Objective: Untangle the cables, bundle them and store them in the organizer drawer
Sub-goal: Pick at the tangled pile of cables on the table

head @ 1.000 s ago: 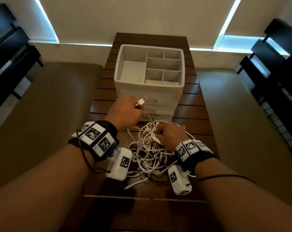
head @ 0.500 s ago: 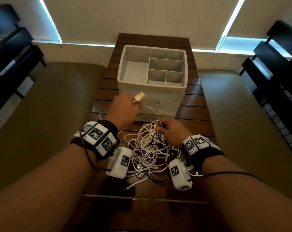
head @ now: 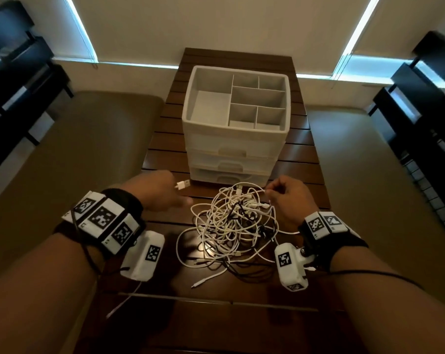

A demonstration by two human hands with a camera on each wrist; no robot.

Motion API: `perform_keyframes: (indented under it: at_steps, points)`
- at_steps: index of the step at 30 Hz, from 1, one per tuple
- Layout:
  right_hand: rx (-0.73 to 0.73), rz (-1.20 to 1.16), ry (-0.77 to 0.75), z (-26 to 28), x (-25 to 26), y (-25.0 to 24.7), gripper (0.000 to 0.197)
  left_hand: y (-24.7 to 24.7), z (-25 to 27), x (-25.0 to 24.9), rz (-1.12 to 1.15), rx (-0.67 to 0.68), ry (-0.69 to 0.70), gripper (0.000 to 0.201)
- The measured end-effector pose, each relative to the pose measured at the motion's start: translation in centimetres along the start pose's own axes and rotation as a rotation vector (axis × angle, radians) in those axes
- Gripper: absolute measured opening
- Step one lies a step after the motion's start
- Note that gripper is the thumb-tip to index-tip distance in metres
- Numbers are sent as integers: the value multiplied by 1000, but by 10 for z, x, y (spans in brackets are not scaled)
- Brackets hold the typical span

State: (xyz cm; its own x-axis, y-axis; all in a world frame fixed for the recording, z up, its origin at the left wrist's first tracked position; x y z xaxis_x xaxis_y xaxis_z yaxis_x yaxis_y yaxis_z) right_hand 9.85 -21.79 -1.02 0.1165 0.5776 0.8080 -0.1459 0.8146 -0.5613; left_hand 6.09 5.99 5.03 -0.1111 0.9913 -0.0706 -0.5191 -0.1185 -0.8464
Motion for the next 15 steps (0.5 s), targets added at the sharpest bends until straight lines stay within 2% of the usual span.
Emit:
perform_keyframes:
  at_steps: [2,3,5,6,7,8,10,11,13,14,15]
  points:
    - [-18,22,22,-3,-2,0,6,5,3,-10,170,64,68,56]
    - [-13,28,30,-5,-2,2,7,8,7,-14,336,160,101,59]
    - [25,30,42,-10,-1,7,7,12,8,-18,849,452,178,56]
    - [46,28,44,-11,1,10,6,15,8,-19,1031,567,216,53]
    - [65,25,46,-15,1,14,6,17,4,-18,1077,609,215,50]
    - [82,30,45,-16,1,16,6,22,1,-15,928,599,175,49]
    - [109,45,41,-20,2,20,8,27,-2,-8,447,414,148,47]
    - [119,51,38,-23,2,22,8,28,-6,-3,446,360,134,48]
    - [128,69,29,-28,3,25,6,30,-11,7,866,430,112,50]
    - [129,82,28,-31,4,26,4,28,-14,11,974,387,61,49]
    - [147,112,31,-34,5,28,5,29,-20,17,942,262,11,47]
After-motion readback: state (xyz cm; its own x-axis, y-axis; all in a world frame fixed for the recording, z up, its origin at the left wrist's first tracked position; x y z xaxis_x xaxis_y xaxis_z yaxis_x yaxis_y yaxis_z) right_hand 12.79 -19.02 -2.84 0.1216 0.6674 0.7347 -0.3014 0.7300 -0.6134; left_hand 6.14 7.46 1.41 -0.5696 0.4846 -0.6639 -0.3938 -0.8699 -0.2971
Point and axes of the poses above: each hand's wrist, its own z-axis away from the middle knuckle, its own y-axis out of the palm, x = y × z, the point moved 2 cm from there along -z, towards the middle knuckle, and after that the axes turned 4 degrees about -z, right-handed, at the moved point
